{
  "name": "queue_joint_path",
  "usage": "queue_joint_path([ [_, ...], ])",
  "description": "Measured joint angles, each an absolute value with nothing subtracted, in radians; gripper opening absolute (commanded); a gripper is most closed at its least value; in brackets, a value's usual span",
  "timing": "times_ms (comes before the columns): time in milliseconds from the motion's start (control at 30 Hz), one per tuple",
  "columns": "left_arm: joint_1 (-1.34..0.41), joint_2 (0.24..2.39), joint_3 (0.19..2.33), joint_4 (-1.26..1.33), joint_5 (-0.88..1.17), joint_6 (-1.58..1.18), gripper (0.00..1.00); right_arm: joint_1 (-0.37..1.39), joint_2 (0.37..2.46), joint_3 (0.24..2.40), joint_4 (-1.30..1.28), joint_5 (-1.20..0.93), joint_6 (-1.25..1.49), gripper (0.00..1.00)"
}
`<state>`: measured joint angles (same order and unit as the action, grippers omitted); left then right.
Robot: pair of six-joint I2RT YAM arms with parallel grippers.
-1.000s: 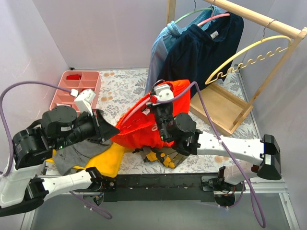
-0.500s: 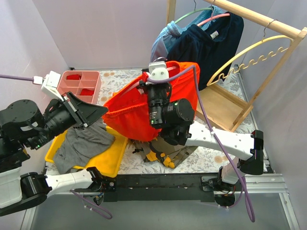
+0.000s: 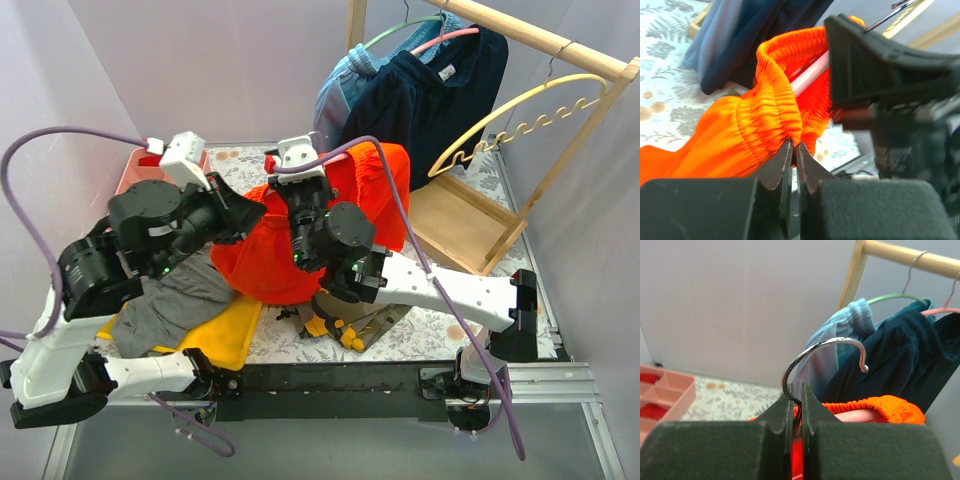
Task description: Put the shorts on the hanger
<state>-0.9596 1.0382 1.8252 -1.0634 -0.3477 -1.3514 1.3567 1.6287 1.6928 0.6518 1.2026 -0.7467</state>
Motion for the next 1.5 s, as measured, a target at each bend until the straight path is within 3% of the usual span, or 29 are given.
queue_joint_path([
  [300, -0.960, 1.077, 1.749, -1.024, -0.390, -1.246, 0.37, 1.307, 1.604, 1.666, 0.231, 1.125, -0.414, 0.01],
  [467, -0.960, 1.073, 1.805, -1.039, -0.395, -1.167, 0.66, 1.268, 1.599, 1.728, 0.033, 1.061, -0.290, 0.01],
  [700, -0.960, 1.015, 1.781, -1.067, -0.321, -1.000, 0.74, 1.196, 1.571, 1.858, -0.223, 0.936, -0.162, 0.01],
  [900, -0.960, 1.025, 1.718, -1.064, -0.265, -0.886, 0.75, 1.178, 1.544, 1.936, -0.336, 0.871, -0.128, 0.01],
  [1500, -0.960, 1.048, 1.634, -0.973, -0.060, -0.673, 0.60, 1.166, 1.462, 1.941, -0.492, 0.736, -0.081, 0.01],
])
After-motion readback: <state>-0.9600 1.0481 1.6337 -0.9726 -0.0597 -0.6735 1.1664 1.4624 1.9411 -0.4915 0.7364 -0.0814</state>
